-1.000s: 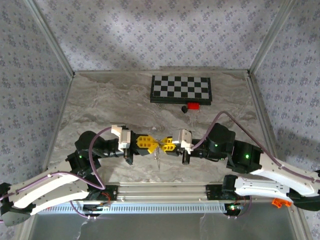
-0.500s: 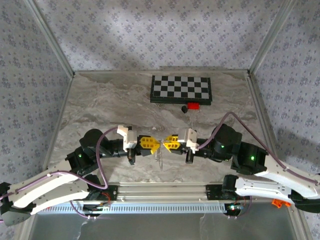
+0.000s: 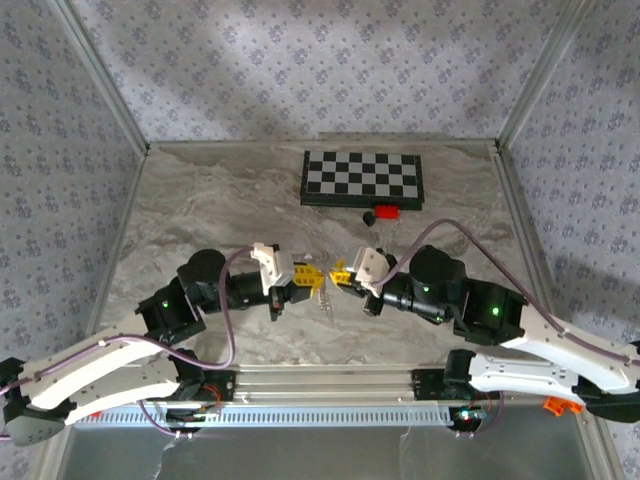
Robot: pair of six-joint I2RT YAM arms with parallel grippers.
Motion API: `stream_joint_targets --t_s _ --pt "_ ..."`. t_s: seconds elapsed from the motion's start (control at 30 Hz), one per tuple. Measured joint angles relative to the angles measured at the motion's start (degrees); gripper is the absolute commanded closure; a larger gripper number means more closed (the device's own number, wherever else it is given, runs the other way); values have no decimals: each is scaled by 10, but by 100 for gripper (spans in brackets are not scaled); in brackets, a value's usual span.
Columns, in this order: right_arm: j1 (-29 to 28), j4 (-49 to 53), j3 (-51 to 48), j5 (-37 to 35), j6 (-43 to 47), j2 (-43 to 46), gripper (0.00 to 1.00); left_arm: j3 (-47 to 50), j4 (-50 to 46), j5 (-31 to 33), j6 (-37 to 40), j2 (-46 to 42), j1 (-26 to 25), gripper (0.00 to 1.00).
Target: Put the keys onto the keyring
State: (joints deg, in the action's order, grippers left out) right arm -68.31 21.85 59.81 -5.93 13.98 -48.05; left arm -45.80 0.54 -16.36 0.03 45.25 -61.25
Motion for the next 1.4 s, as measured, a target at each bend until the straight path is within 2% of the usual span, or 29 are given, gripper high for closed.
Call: stream_joint_targets --t_s 0.1,0.27,0.33,0.37,0.4,0.43,0.53,0.73,0.97,1.17,1.4 --pt "10 14 16 -35 0 -19 100 5 -10 25 0 10 0 70" --pt "34 43 40 -89 -3 -57 100 16 -21 71 -6 21 0 59" --pt "56 64 48 -99 -11 -76 100 19 -21 85 -9 24 0 51" --pt "71 74 51 -98 -17 -86 100 20 -21 92 -13 26 0 32" --pt "87 81 52 -96 -24 -93 100 22 -21 99 -13 26 0 3" --pt "109 89 52 -90 -33 -100 100 25 -20 107 -19 28 0 0" --pt "170 103 51 -63 -59 -114 100 37 -18 131 -30 31 0 0" --pt "257 94 40 12 -98 -141 100 58 -21 165 -42 31 0 0" --pt "343 21 1 84 -132 -209 100 72 -16 193 -46 28 1 0" --pt "381 -56 -20 125 -162 -274 100 83 -15 202 -46 28 1 0" --pt "391 -119 -20 153 -186 -316 100 96 -2 207 -46 40 2 0"
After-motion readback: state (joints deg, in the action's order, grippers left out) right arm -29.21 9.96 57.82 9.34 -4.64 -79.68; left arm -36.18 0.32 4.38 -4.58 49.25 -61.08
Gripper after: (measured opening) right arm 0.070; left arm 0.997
